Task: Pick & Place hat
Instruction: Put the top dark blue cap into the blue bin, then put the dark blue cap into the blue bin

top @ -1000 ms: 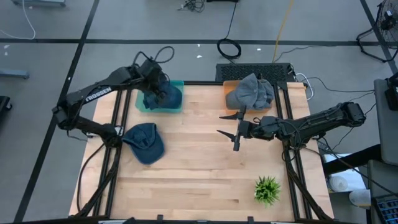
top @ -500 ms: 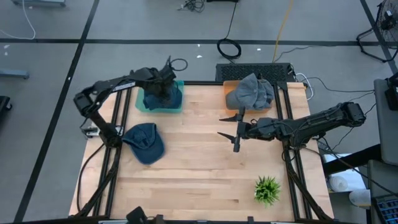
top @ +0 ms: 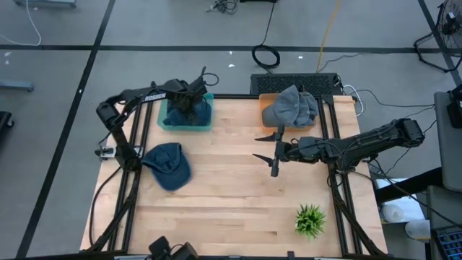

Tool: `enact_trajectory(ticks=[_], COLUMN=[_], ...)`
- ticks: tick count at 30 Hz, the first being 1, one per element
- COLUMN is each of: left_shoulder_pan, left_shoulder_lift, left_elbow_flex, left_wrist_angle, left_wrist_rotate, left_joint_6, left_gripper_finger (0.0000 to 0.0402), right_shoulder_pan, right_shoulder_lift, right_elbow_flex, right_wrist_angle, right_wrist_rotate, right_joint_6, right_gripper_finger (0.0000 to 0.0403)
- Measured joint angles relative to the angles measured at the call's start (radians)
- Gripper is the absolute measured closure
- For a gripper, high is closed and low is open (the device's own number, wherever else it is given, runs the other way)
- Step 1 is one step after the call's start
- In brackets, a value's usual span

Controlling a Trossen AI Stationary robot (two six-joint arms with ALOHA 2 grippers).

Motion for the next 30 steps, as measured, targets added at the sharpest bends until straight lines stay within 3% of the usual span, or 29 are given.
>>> enact_trajectory(ticks=[13,19,26,30], left_shoulder_pan=[-0.038,-0.083,-0.165,-0.238], left_shoulder_lift=[-0.242,-0.364,-0.478,-0.520], left_elbow_flex=[0.000,0.000,0.000,0.000], left_wrist_angle=[-0.055,-0.108,-0.209,-0.286], left_wrist_rotate=[-0.002,-0.001,0.100,0.100], left_joint_6=[-0.029,-0.045,-0.019,0.006], left_gripper_finger=[0.0133,0.0088,0.0013,0.0008], right_shoulder_pan=[0.000,0.000,0.000,0.000], right_shoulder_lift=[0.000,0.000,0.000,0.000], right_elbow_flex=[0.000,0.000,0.000,0.000], right_wrist_angle=[0.004,0.011,0.038,0.043], right_wrist_rotate=[0.000,0.000,0.000,0.000], right_joint_6=[-0.026,-0.026,-0.027,-0.051], right_gripper_finger=[0.0163,0.0163,0.0163,0.0163])
